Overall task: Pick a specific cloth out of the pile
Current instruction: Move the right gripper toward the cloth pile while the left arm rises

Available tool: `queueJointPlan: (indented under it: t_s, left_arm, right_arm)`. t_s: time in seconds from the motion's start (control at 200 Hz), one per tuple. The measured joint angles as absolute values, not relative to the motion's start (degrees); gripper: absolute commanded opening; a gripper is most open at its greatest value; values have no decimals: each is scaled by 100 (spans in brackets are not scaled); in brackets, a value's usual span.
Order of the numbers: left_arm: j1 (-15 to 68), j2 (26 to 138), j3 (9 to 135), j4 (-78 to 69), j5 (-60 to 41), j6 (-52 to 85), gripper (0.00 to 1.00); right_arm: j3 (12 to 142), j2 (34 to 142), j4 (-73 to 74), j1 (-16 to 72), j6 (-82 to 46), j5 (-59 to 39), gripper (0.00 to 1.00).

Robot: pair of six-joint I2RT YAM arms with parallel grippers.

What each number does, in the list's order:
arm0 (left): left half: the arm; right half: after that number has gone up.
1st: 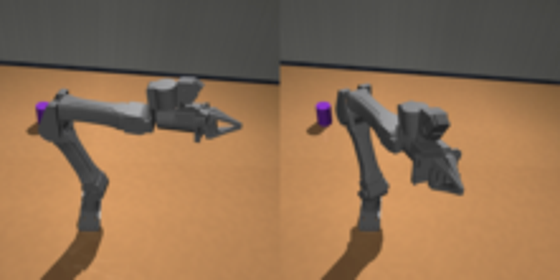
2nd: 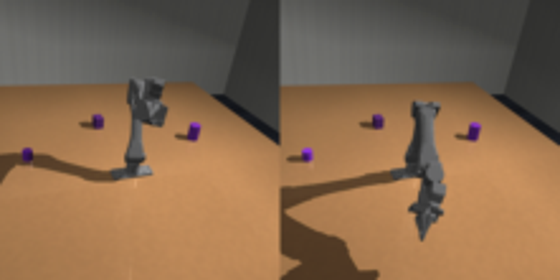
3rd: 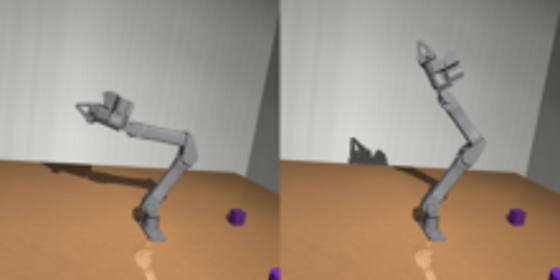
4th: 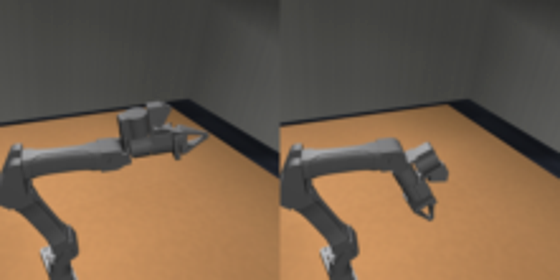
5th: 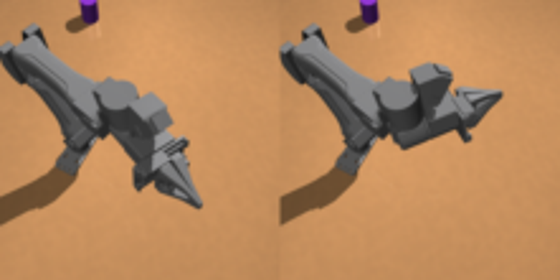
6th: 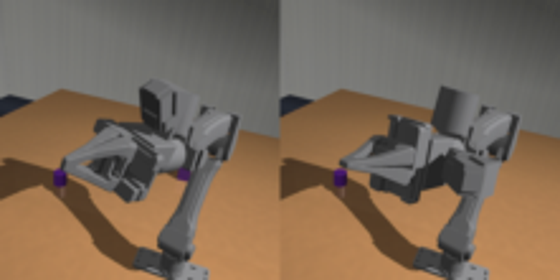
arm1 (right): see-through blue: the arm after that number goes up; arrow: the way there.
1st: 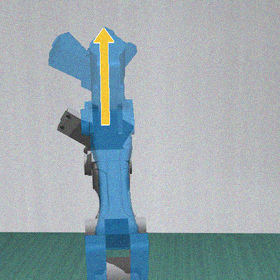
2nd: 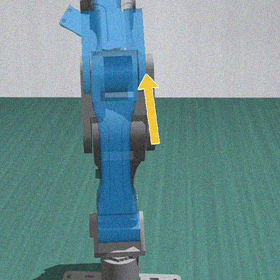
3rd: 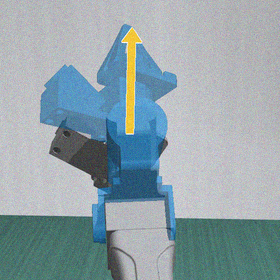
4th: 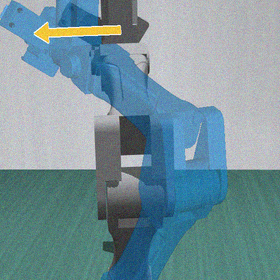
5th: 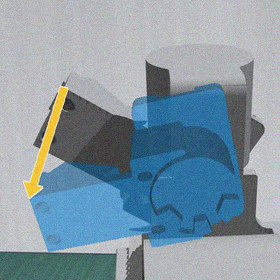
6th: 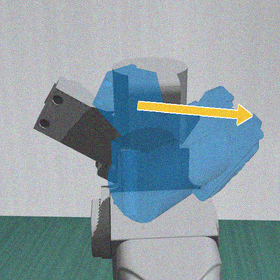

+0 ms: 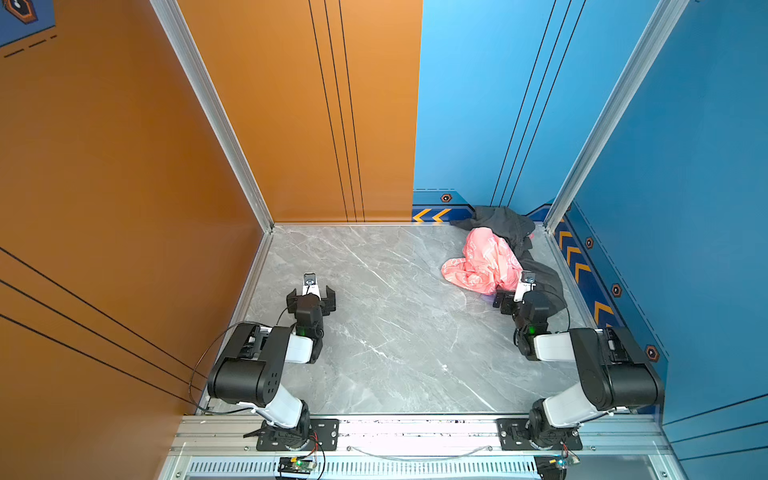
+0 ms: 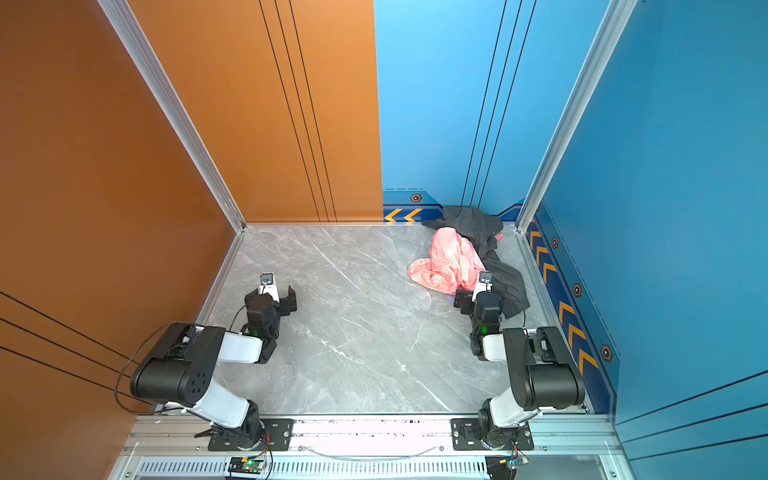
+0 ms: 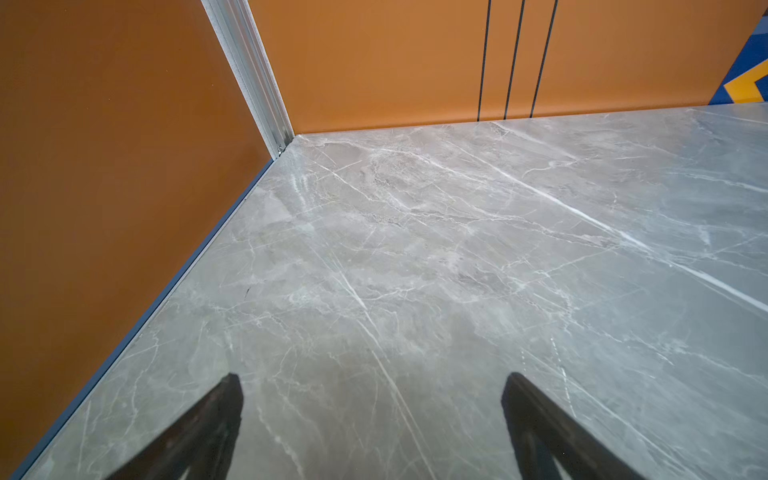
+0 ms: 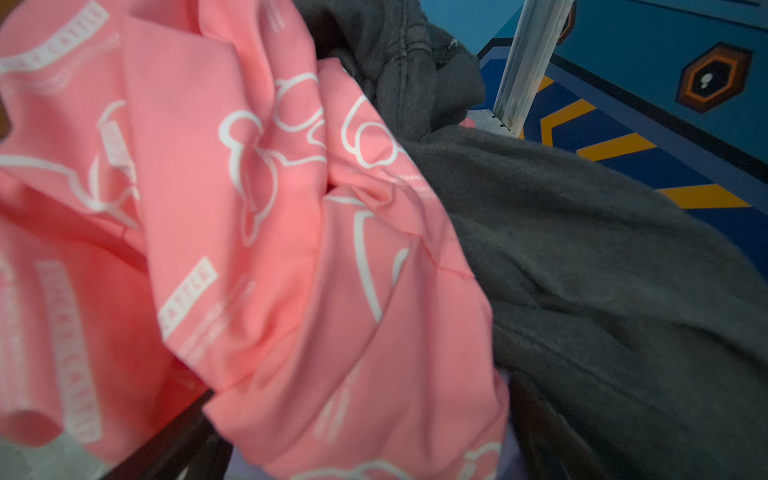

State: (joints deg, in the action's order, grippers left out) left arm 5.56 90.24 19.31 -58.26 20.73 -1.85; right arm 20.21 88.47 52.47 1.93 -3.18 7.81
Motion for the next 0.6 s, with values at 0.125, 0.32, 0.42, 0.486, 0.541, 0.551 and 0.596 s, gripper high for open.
queueJointPlan:
  t_s: [0.125,0.32,0.42,0.486,0.541,0.551,0.596]
  left_arm:
    - [558,9024,1931,-5793,2071,-172,98]
    - [556,9024,1931,-5756,2071,-172,98]
    - [556,9024,1931,-5756,2071,-172,98]
    - [556,9024,1931,-5756,2071,-172,98]
    - [556,9024,1931,-5754,2069,-172,98]
    - [556,9024,1931,-5754,2069,-169,98]
    - [550,9024,1931,-5756,2067,-167,98]
  right_arm:
    - [2021,8847,5247,193,-318,779,100]
    - [2021,8847,5247,193,-318,779,100]
    - [2021,8847,5247,193,-318,779,100]
    - [2021,8847,5247,193,-318,779,100]
    - [2021,8847,5247,193,-318,779,100]
    - [2021,8847,5247,193,-318,779,100]
    - [2021,8847,5247,193,-318,779,100]
